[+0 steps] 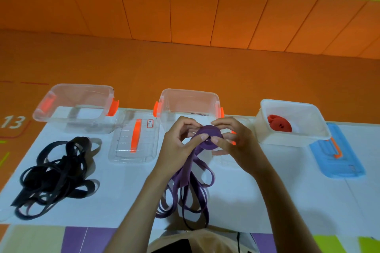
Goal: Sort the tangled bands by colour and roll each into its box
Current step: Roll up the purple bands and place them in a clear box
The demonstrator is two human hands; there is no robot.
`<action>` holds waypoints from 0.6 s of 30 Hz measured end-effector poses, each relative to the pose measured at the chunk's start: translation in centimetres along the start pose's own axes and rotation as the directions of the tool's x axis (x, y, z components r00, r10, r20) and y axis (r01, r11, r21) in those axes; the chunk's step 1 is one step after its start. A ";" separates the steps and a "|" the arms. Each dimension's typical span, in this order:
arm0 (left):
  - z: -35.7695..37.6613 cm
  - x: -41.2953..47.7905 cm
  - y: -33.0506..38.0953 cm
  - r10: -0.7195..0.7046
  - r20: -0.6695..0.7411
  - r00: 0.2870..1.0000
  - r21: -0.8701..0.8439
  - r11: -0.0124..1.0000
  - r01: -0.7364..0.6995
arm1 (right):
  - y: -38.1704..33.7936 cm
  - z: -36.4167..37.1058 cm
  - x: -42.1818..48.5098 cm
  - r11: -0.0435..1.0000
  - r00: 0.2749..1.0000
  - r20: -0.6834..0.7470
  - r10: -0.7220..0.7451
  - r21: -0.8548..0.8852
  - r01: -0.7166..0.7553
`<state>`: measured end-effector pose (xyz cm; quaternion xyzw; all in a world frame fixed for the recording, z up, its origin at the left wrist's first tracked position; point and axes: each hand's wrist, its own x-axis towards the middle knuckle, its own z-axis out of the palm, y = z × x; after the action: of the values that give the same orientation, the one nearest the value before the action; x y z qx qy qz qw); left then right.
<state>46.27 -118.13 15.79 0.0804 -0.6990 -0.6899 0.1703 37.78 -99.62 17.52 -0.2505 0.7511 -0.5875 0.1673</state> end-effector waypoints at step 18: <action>0.0 0.2 0.4 0.030 0.065 0.997 -0.060 0.998 -0.026 | 0.1 -0.1 0.0 0.985 0.979 -0.142 -0.146 0.074 0.158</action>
<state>46.09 -118.17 16.24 0.0427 -0.6845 -0.7101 0.1591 37.72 -99.53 17.46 -0.2593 0.7137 -0.6456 0.0808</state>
